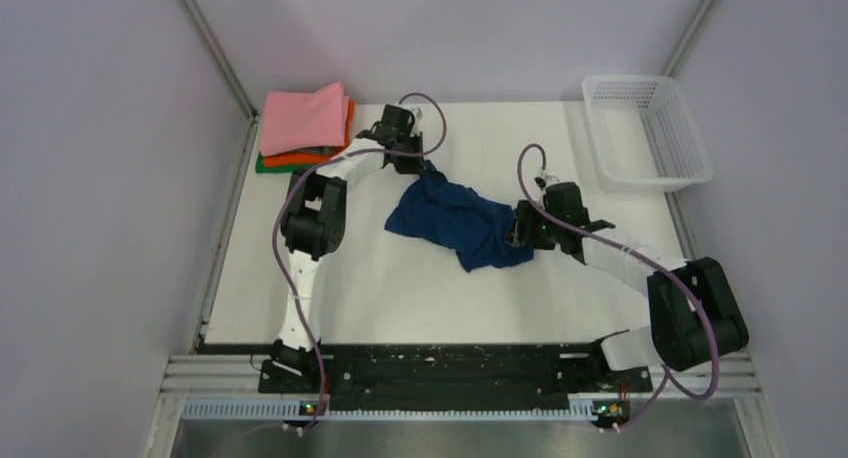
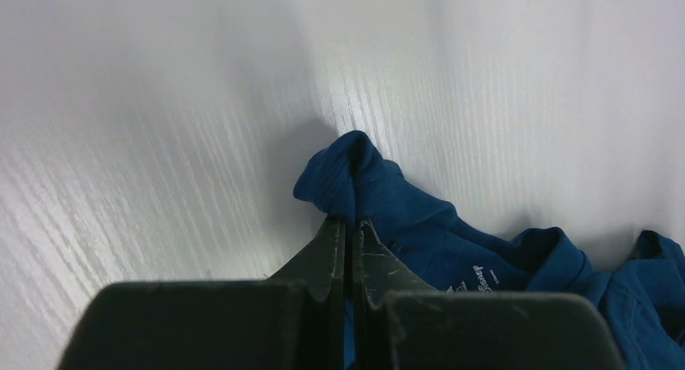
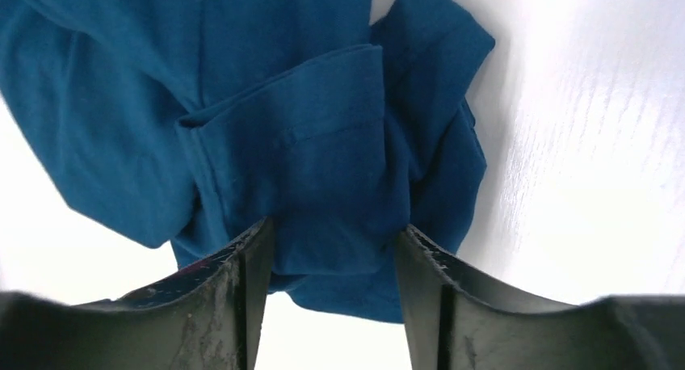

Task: Fold and stack the t-shirts
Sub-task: Flatten out the tshirt

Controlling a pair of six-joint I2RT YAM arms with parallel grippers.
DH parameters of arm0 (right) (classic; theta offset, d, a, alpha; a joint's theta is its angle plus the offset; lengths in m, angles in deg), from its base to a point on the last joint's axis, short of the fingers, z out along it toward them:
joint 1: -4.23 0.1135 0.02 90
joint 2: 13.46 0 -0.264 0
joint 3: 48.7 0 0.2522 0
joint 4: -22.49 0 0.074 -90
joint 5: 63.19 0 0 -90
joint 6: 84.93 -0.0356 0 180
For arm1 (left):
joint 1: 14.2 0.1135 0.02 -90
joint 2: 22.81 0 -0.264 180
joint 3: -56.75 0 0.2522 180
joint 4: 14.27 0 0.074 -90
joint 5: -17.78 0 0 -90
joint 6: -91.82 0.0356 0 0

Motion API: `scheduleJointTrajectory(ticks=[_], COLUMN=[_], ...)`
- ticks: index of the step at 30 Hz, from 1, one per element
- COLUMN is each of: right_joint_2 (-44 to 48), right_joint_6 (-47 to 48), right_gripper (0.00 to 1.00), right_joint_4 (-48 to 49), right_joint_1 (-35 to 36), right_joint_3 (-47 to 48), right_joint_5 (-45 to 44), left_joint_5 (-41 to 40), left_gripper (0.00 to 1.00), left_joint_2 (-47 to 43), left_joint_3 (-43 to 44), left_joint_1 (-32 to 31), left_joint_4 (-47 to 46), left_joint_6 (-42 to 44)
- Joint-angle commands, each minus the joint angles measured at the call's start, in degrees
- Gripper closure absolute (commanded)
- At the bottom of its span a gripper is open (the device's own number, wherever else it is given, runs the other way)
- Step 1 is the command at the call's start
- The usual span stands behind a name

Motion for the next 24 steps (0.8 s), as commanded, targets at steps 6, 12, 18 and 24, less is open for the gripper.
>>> scheduleJointTrajectory(ticks=[6, 12, 18, 24], right_joint_2=[-1.9, 9.3, 20.5, 28.5], right_joint_6=[-2.5, 0.7, 7.4, 11.7], right_gripper=[1.00, 1.00, 1.00, 1.00], right_joint_4=[0.9, -6.0, -10.9, -10.8], right_joint_1=[0.5, 0.5, 0.5, 0.5], right_joint_3=[2.1, 7.7, 18.5, 29.6], right_joint_5=[-1.0, -6.3, -7.6, -5.2], left_joint_5=[-4.0, -8.7, -10.0, -10.2], left_gripper=[1.00, 1.00, 1.00, 1.00], left_joint_2=[-11.4, -25.5, -43.8, -62.5], left_joint_3=[-6.0, -14.7, -20.1, -22.7], left_joint_1=[0.2, 0.5, 0.5, 0.0], left_joint_4=[-3.7, -7.5, -11.1, -14.2], left_joint_6=[-1.2, -1.9, -2.0, -0.6])
